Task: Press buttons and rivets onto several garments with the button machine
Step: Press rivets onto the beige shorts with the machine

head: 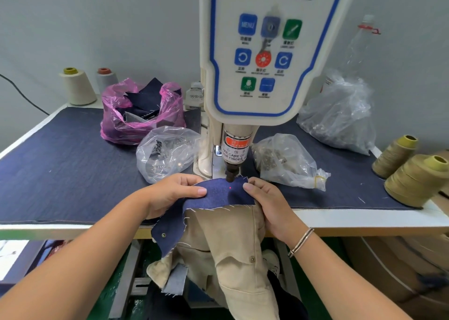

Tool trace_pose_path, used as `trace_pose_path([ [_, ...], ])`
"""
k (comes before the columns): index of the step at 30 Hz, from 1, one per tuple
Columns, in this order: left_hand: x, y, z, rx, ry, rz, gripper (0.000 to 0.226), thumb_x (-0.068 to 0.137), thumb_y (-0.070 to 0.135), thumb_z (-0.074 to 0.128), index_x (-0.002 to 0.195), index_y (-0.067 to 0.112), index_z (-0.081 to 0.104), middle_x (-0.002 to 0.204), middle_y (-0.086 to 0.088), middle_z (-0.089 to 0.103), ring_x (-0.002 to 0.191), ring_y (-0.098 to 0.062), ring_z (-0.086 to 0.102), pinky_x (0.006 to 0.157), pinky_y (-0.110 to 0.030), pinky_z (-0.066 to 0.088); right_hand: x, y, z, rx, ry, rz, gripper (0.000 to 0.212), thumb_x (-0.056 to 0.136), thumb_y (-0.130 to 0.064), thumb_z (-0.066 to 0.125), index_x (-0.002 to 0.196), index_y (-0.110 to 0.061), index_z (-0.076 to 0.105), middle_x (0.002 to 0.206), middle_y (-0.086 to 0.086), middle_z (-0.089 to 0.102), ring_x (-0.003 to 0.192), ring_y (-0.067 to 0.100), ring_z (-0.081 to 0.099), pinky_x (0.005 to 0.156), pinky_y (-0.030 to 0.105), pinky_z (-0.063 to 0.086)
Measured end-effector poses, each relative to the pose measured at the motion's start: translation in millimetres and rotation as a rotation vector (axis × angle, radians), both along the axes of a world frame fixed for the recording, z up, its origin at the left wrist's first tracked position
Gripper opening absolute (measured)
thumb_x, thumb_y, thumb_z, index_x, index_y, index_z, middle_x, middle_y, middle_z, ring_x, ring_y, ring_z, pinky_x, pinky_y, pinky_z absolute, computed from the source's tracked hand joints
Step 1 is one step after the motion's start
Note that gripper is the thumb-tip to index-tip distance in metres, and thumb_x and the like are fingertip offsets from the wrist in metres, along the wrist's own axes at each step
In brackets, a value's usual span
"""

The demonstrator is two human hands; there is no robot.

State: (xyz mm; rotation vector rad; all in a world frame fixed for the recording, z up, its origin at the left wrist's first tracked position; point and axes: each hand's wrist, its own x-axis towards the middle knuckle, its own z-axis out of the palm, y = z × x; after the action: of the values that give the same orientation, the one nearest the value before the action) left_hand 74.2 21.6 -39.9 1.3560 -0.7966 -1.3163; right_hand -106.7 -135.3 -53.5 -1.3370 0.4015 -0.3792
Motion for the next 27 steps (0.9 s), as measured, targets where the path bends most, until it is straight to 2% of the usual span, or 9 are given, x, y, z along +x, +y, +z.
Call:
trace_pose_path([
  [5, -2.3, 0.2, -3.1, -0.037, -0.004, 0.08, 0.065, 0.041, 0.048, 0.094, 0.085, 0.008, 0.067, 0.081, -0.009, 0.069, 0.069, -0.016, 0.065, 0.065, -0.021, 0.052, 4.1, 2.9, -0.1, -0.044, 0.019, -0.06, 0.014, 0.082, -0.029, 0.062, 0.069, -0.024, 0.062, 0.081, 0.011, 0.042, 0.072, 0.023, 0.033, 0.063, 0.03, 0.03],
  [10, -2.8, -2.3, -4.0, -0.059, 0.017, 0.105, 0.059, 0.039, 0.047, 0.094, 0.079, 0.011, 0.069, 0.077, -0.007, 0.07, 0.066, -0.013, 0.066, 0.062, -0.02, 0.052, 4.8, 2.3, -2.9, -0.076, 0.01, -0.072, 0.016, 0.074, -0.041, 0.065, 0.069, -0.026, 0.062, 0.082, 0.012, 0.044, 0.079, 0.025, 0.034, 0.065, 0.033, 0.029],
  [14, -2.6, -2.6, -4.9, -0.062, 0.044, 0.081, 0.049, 0.04, 0.045, 0.094, 0.074, 0.016, 0.073, 0.076, -0.006, 0.07, 0.065, -0.013, 0.066, 0.06, -0.02, 0.052, 3.2, 1.3, -4.4, -0.106, 0.008, -0.075, 0.015, 0.076, -0.039, 0.064, 0.068, -0.026, 0.063, 0.071, 0.01, 0.042, 0.066, 0.021, 0.033, 0.062, 0.032, 0.03],
  [18, -1.4, -2.2, -6.9, -0.055, 0.045, 0.11, 0.067, 0.039, 0.044, 0.095, 0.087, 0.006, 0.067, 0.08, -0.01, 0.07, 0.068, -0.016, 0.067, 0.063, -0.023, 0.054, 1.6, 0.7, -6.1, -0.167, 0.013, -0.07, 0.017, 0.08, -0.036, 0.059, 0.066, -0.029, 0.063, 0.058, -0.007, 0.044, 0.055, 0.004, 0.036, 0.054, 0.018, 0.033],
  [22, -1.0, -1.7, -7.5, -0.072, 0.058, 0.117, 0.065, 0.04, 0.042, 0.094, 0.087, 0.006, 0.067, 0.08, -0.011, 0.07, 0.068, -0.017, 0.067, 0.063, -0.023, 0.054, 1.8, 1.5, -6.8, -0.176, 0.003, -0.075, 0.016, 0.081, -0.037, 0.059, 0.067, -0.028, 0.063, 0.065, 0.0, 0.044, 0.062, 0.009, 0.036, 0.06, 0.026, 0.032],
  [24, -0.7, -1.8, -7.8, -0.07, 0.056, 0.112, 0.064, 0.041, 0.04, 0.094, 0.088, 0.005, 0.068, 0.082, -0.011, 0.071, 0.069, -0.017, 0.068, 0.064, -0.023, 0.054, 2.0, 1.2, -6.9, -0.177, 0.001, -0.07, 0.017, 0.081, -0.038, 0.059, 0.066, -0.028, 0.062, 0.062, -0.004, 0.043, 0.059, 0.006, 0.036, 0.059, 0.026, 0.031],
  [27, 0.3, -1.6, -9.0, -0.065, 0.058, 0.107, 0.049, 0.051, 0.029, 0.087, 0.09, 0.004, 0.067, 0.083, -0.012, 0.07, 0.07, -0.017, 0.068, 0.065, -0.023, 0.054, 2.3, 1.9, -6.3, -0.194, 0.002, -0.07, 0.019, 0.076, -0.045, 0.061, 0.067, -0.028, 0.062, 0.065, -0.002, 0.047, 0.063, 0.01, 0.04, 0.062, 0.027, 0.034],
])
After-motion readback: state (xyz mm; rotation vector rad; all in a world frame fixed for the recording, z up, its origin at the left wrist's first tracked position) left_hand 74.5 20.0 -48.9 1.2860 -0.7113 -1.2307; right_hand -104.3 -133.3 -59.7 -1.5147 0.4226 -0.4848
